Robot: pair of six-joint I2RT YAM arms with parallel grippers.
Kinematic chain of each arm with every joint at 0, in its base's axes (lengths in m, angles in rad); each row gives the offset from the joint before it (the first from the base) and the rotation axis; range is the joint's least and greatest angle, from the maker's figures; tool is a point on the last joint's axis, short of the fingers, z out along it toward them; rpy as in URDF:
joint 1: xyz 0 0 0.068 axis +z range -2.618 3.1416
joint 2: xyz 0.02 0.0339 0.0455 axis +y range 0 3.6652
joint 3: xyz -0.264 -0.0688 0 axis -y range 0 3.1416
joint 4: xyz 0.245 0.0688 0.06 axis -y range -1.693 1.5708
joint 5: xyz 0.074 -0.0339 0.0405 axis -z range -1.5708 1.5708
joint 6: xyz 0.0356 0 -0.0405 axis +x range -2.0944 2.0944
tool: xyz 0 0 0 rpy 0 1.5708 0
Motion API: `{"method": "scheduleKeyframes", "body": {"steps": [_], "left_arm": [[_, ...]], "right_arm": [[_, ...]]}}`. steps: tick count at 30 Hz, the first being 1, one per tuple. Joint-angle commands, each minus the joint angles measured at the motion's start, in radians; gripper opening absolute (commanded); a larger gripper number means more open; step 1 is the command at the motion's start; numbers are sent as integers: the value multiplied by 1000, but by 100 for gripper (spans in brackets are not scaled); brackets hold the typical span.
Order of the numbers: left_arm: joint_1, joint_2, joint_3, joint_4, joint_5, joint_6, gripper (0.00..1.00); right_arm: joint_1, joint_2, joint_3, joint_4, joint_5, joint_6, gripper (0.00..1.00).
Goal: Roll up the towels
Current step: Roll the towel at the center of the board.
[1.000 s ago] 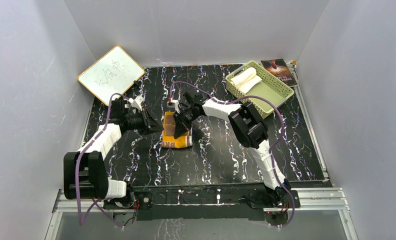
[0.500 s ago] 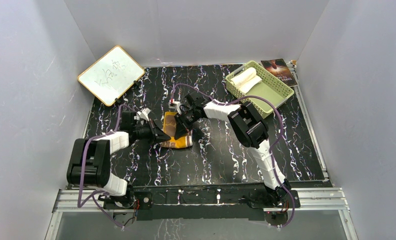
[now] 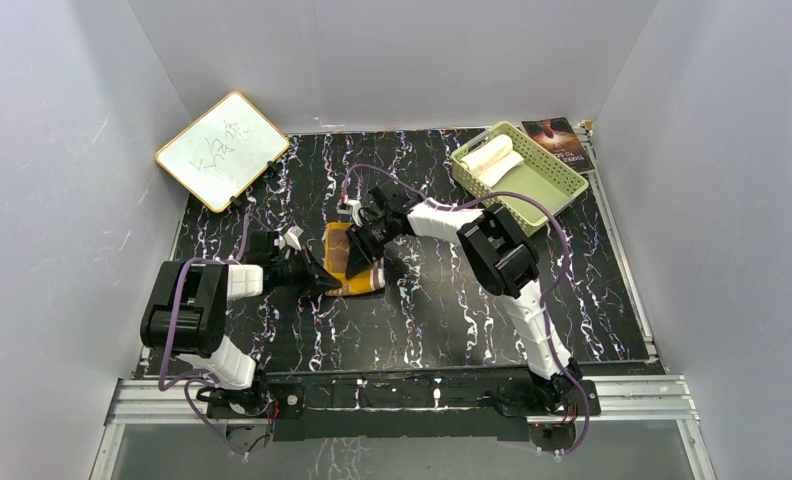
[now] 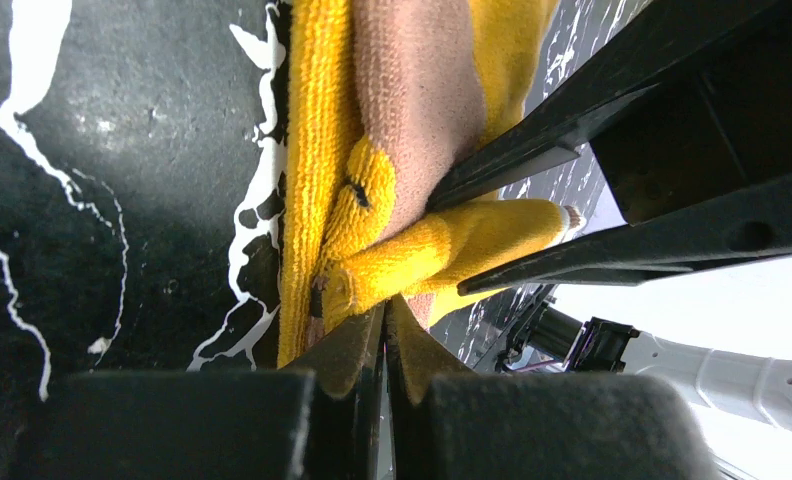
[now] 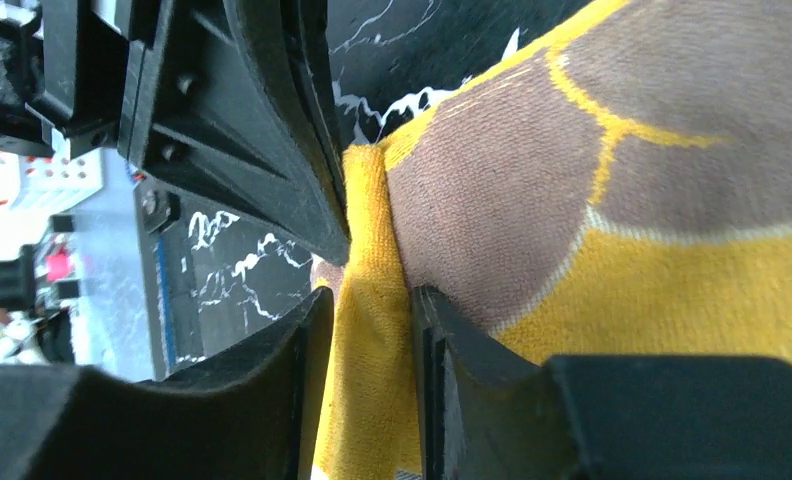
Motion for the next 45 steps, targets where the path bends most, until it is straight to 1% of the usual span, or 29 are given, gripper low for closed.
{"method": "scheduleKeyframes", "body": {"steps": [1,5,6,7,8,9,10,14,19,24,27,33,37,43,45], "left_arm": [[1,58,-21,-30,-154,46,0],[1,55,-22,-45,-162,54,0],[1,56,-21,-47,-161,56,0],[1,56,-18,-50,-160,58,0],[1,57,-14,-56,-158,60,0],[1,56,-13,-58,-156,61,0],[1,54,-11,-60,-157,61,0],[1,55,-9,-67,-156,65,0],[1,60,-5,-73,-158,70,0],[1,73,-6,-71,-158,71,0],[1,73,2,-84,-165,77,0],[1,81,1,-86,-164,77,0],[2,86,-5,-85,-165,71,0],[1,92,-8,-82,-162,67,0],[1,93,-9,-81,-160,68,0]], "right_arm": [[-7,-78,-11,101,197,4,38],[-11,-132,39,108,313,8,41],[-14,-153,38,125,334,13,41],[-16,-174,30,151,347,24,38],[-18,-191,30,165,349,25,28],[-20,-205,36,158,335,22,5],[-19,-207,50,137,320,22,0],[-14,-191,71,43,157,-17,0],[-5,-154,35,-9,41,-60,0],[-6,-74,74,-109,-55,-141,0],[-7,-40,73,-132,-93,-168,0],[-16,-11,-4,-120,-115,-191,0],[-58,-26,-107,-80,-115,-183,0],[-136,-105,-274,5,-50,-152,0],[-164,-140,-311,51,11,-108,0]]}}
